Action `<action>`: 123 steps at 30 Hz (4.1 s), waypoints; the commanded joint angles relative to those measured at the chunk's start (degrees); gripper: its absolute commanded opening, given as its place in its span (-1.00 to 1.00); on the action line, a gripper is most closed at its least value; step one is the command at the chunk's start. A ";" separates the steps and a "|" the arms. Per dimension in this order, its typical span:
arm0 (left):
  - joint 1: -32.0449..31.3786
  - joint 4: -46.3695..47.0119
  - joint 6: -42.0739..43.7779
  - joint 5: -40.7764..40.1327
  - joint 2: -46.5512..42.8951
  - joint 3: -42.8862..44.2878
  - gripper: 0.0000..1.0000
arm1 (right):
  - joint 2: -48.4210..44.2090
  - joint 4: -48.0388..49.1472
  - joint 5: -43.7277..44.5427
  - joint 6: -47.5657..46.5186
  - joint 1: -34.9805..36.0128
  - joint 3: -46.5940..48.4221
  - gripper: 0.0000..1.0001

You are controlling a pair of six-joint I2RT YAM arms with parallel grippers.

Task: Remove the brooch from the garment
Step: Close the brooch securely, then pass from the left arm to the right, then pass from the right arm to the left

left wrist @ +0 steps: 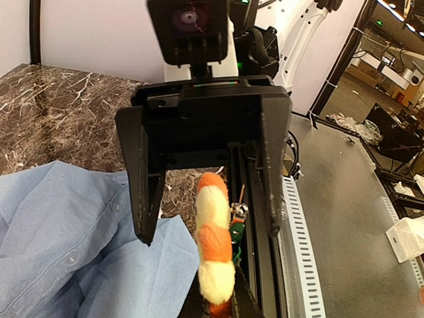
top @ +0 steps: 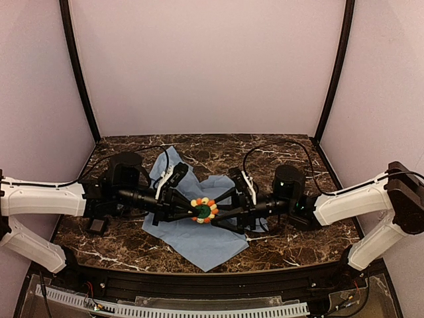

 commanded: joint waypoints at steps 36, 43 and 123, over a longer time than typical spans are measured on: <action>-0.93 -2.91 4.02 6.78 -0.17 -0.11 -0.98 | -2.21 -2.97 -10.65 -9.42 -2.27 1.11 0.14; -1.14 -3.55 4.49 5.96 0.01 0.12 -0.98 | -2.49 -5.87 -9.18 -11.46 -0.14 2.11 -0.01; -2.04 -4.43 5.38 -3.16 -2.97 -0.40 -0.51 | -2.29 -6.23 -1.46 -8.51 1.50 1.67 -1.00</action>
